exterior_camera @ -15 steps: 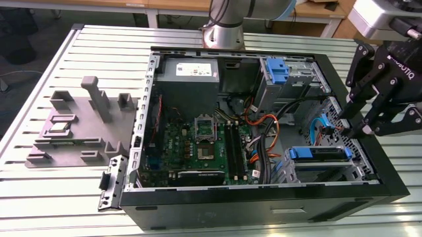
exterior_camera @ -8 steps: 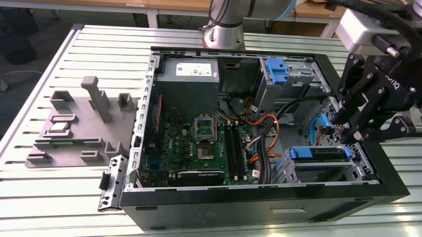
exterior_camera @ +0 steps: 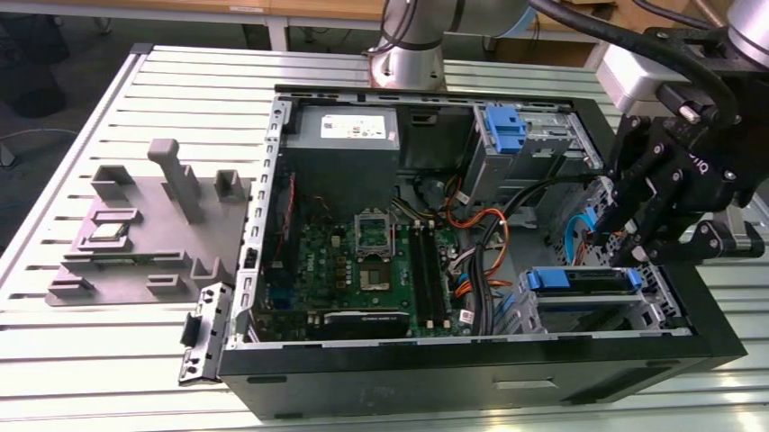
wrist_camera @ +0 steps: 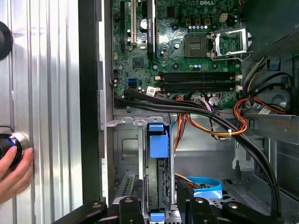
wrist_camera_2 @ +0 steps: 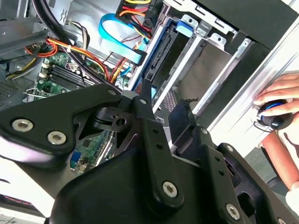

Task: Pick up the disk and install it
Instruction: 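Insert the disk into the insertion slot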

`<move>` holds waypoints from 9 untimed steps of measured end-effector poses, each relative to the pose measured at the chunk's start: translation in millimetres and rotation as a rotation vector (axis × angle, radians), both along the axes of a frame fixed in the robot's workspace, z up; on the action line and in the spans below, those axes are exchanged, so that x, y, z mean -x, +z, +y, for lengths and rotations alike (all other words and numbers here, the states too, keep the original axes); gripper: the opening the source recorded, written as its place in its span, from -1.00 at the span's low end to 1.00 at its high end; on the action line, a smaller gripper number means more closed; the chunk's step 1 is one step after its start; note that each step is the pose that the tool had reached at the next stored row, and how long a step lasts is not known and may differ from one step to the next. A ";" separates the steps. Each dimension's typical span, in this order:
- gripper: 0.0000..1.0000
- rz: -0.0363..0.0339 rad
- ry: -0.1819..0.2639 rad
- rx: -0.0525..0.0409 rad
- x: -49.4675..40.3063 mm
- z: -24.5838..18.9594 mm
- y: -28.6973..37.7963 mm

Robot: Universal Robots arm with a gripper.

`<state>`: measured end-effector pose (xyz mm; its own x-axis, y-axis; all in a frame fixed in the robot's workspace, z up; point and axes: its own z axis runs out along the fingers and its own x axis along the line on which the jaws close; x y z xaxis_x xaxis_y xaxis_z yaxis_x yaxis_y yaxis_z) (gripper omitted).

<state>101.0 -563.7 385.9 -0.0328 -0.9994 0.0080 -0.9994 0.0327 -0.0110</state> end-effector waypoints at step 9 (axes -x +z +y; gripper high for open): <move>-0.16 0.0000 0.000 0.0000 0.0 4.0 -2.5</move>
<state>101.0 -559.7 383.4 -0.0328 -0.9994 0.0079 -0.9994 0.0327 -0.0110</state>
